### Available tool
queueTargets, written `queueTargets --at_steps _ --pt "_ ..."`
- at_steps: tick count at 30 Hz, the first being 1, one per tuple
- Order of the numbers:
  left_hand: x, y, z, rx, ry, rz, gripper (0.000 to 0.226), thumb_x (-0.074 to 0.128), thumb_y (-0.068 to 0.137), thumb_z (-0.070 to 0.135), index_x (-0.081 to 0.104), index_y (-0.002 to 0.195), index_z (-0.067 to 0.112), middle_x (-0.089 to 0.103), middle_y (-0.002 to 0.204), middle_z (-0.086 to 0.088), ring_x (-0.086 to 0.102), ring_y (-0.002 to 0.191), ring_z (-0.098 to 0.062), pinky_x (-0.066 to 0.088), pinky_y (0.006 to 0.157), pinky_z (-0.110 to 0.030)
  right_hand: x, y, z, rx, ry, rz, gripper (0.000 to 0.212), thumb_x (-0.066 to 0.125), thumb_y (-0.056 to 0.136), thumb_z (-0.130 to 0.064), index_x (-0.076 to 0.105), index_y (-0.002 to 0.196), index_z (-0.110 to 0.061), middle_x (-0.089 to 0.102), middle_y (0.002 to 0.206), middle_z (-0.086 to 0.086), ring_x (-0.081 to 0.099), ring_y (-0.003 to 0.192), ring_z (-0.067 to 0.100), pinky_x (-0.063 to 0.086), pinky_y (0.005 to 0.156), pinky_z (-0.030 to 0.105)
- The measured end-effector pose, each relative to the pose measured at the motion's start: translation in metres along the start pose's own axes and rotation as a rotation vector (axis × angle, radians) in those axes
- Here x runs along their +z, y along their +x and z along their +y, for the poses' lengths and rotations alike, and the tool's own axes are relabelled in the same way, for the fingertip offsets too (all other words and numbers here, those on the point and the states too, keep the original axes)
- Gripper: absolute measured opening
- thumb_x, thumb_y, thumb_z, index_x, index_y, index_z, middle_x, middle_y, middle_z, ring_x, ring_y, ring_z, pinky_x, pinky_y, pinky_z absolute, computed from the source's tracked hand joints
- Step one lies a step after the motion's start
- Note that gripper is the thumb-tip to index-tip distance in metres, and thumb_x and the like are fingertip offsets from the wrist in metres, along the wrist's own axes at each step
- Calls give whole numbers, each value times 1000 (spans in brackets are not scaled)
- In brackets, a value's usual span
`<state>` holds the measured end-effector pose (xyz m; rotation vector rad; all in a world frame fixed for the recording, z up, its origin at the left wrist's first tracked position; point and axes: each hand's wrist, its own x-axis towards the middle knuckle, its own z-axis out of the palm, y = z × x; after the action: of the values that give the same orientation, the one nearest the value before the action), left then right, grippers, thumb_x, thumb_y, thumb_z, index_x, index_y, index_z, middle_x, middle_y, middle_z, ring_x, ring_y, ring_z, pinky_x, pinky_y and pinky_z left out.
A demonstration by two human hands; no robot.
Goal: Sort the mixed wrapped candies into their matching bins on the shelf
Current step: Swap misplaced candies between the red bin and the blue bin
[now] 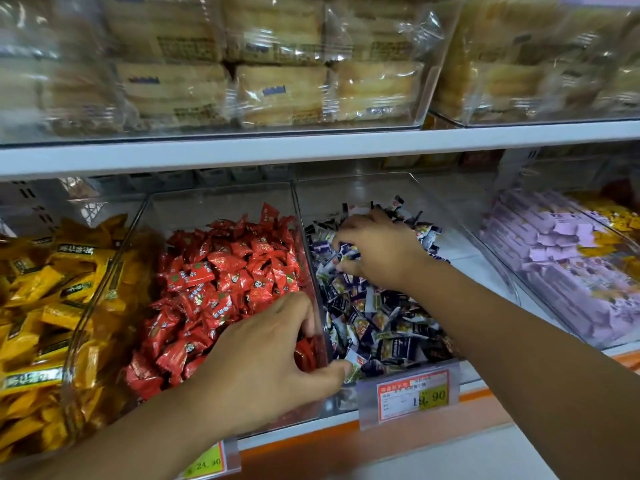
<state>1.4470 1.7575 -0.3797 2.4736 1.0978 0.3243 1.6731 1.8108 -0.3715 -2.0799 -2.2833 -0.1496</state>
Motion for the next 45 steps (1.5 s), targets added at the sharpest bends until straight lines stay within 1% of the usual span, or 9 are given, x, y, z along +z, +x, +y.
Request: queueTargets --at_steps 7,11,15,19,27,32,35,40,45 --pt "-3 -2 4 -3 37 -21 47 48 72 78 30 88 38 42 84 14 46 78 -8 33 58 -20 -42 -12 18 174 410 19 37 71 82 -46 63 115 -32 56 110 -10 56 76 3 44 66 21" --pt "-3 -1 3 -9 36 -25 48 48 71 79 30 87 38 43 84 13 45 73 -8 32 57 -21 -78 -44 34 202 395 -131 53 75 78 -44 55 127 -40 53 136 -9 53 113 10 38 86 20" --pt "-2 0 2 -2 31 -14 47 50 71 78 30 87 38 42 85 14 43 72 -7 31 56 -22 -72 -59 36 287 189 -446 101 74 74 -56 13 152 -37 26 158 -1 46 127 19 37 99 25" --pt "-2 2 4 1 11 -24 46 51 70 75 30 86 38 41 88 13 41 71 -9 29 56 -25 -22 -42 17 265 195 -455 130 85 59 -55 -12 146 -50 9 155 15 39 132 38 43 104 43" --pt "2 4 1 -8 17 24 53 44 62 80 31 88 36 45 92 13 47 80 -9 38 65 -24 -6 -14 24 223 759 -79 78 82 75 -25 40 140 -41 35 151 -5 45 124 16 37 87 21" --pt "1 4 0 -3 13 20 52 45 62 80 30 87 38 42 96 17 45 78 -7 36 62 -24 -47 -28 31 172 999 -164 68 79 76 -33 45 131 -54 45 141 -17 55 116 5 46 88 25" --pt "0 4 2 -7 9 18 51 49 65 79 30 86 37 42 96 21 44 74 -5 34 59 -24 -82 -47 41 186 737 -336 56 72 84 -37 46 131 -53 44 143 -19 57 109 4 54 87 31" --pt "-1 2 4 -18 20 31 49 52 68 76 31 86 36 44 88 14 44 74 -5 34 59 -23 -59 -55 27 340 281 -724 107 72 73 -61 9 154 -29 26 157 2 53 119 23 54 91 33" --pt "-3 1 8 -35 37 16 48 52 70 75 30 85 35 44 82 9 44 74 -5 33 58 -23 -11 -54 19 400 411 -612 132 79 63 -63 -16 151 -32 3 161 11 30 140 30 32 113 41"
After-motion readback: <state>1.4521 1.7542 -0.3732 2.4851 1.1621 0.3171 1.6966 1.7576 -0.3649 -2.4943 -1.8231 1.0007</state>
